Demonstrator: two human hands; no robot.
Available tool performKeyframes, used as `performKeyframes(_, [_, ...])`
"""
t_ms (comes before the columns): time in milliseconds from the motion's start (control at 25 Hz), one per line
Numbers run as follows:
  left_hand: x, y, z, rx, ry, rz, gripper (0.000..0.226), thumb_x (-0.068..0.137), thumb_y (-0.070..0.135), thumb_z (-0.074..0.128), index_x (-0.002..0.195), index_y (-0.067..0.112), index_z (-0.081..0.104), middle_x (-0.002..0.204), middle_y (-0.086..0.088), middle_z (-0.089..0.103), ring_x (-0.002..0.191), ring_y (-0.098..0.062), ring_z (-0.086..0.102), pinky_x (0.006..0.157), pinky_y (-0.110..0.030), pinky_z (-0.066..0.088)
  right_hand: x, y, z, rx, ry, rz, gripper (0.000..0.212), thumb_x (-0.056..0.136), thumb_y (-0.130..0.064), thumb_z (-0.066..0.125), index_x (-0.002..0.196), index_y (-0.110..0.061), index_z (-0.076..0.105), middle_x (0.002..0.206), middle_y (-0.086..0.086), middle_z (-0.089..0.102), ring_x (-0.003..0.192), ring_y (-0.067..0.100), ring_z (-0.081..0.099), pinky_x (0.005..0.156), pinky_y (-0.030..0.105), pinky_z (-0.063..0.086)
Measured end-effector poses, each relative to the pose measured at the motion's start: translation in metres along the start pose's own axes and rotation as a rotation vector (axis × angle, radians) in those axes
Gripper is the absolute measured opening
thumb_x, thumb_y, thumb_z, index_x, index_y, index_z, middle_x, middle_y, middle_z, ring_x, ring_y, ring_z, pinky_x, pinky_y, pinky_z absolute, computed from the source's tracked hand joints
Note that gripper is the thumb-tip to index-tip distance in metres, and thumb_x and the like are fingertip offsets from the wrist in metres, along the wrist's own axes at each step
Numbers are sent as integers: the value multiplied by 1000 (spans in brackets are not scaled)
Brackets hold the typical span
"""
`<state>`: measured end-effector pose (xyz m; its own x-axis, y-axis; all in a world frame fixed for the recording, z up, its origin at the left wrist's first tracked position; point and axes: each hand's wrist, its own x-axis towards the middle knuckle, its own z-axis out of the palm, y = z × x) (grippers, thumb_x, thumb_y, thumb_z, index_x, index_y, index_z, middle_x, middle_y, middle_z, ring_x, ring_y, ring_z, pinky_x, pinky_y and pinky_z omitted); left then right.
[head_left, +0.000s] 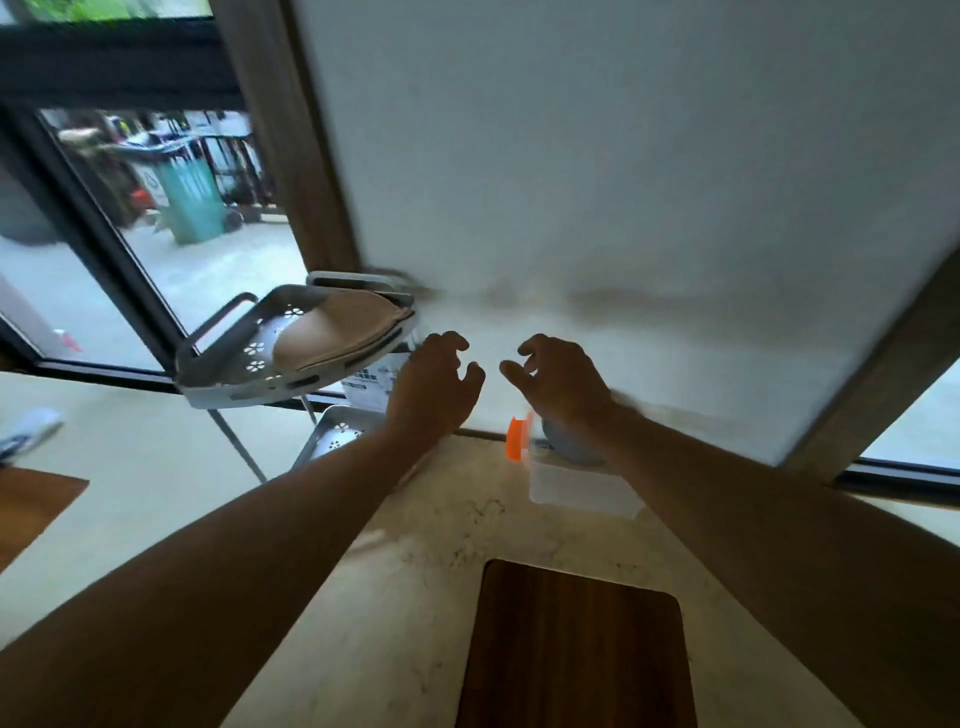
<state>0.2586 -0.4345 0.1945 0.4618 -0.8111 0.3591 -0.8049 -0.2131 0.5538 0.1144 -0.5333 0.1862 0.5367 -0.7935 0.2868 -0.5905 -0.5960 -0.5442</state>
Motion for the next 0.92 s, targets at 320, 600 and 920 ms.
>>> performKeyframes(320, [-25, -45, -143, 133, 109, 17, 27, 84, 13, 60, 111, 8, 63, 110, -17, 69, 92, -33, 67, 81, -45, 57, -15, -128, 7, 39, -99, -59, 46, 97, -47, 50, 80, -8, 67, 84, 8, 71, 79, 23, 66, 71, 28, 41])
performKeyframes(600, [-24, -92, -167, 195, 57, 23, 33, 85, 17, 67, 117, 9, 68, 121, -16, 66, 105, -32, 63, 87, -43, 55, 7, -165, 49, 228, -235, 234, 57, 95, -51, 48, 85, 1, 68, 81, 16, 75, 70, 25, 72, 70, 35, 58])
performKeyframes(920, [13, -134, -144, 116, 55, 99, 24, 88, 14, 61, 109, 8, 72, 111, -16, 69, 95, -33, 66, 81, -45, 56, 46, -176, 96, 580, -130, 551, 43, 93, -47, 54, 83, -7, 64, 62, 6, 67, 38, 11, 58, 34, 14, 38])
